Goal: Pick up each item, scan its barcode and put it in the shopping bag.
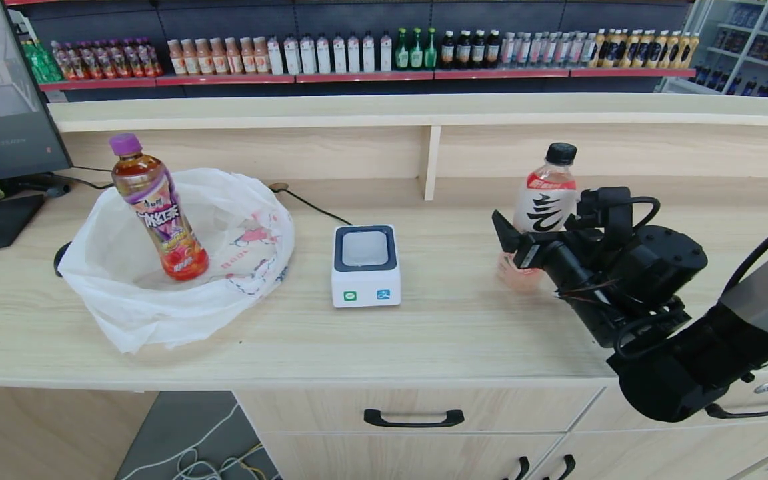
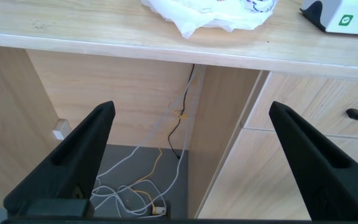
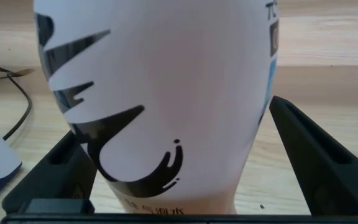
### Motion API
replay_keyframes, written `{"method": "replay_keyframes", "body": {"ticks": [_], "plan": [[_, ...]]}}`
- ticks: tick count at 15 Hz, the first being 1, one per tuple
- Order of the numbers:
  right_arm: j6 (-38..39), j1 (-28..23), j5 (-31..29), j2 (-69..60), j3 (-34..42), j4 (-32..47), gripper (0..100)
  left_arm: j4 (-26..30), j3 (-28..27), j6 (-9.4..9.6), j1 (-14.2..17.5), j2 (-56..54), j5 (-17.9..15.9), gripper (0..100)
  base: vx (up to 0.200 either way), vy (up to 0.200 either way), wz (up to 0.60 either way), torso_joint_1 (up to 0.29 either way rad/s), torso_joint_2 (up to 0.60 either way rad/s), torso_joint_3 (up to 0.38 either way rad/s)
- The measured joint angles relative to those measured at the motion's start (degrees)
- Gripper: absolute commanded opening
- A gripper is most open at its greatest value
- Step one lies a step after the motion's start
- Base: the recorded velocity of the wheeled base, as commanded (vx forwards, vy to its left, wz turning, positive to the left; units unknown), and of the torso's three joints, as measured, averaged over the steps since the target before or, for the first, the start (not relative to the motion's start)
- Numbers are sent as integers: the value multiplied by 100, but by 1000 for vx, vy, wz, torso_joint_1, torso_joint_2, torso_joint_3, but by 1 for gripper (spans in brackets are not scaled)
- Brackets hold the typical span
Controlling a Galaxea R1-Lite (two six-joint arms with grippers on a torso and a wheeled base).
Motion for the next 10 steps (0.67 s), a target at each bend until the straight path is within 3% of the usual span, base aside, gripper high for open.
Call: {"method": "replay_keyframes", "body": {"ticks": [2,3,10], "plan": [[0,-5,7,13,-27,2,100,0,0,5,0,0,1,100,0,0,0,0,0,0],[9,-7,7,13,-27,0,0,0,0,7,0,0,1,100,0,0,0,0,0,0],[15,-5,-1,-9,-30,2,0,0,0,7,0,0,0,100,0,0,0,0,0,0]]}}
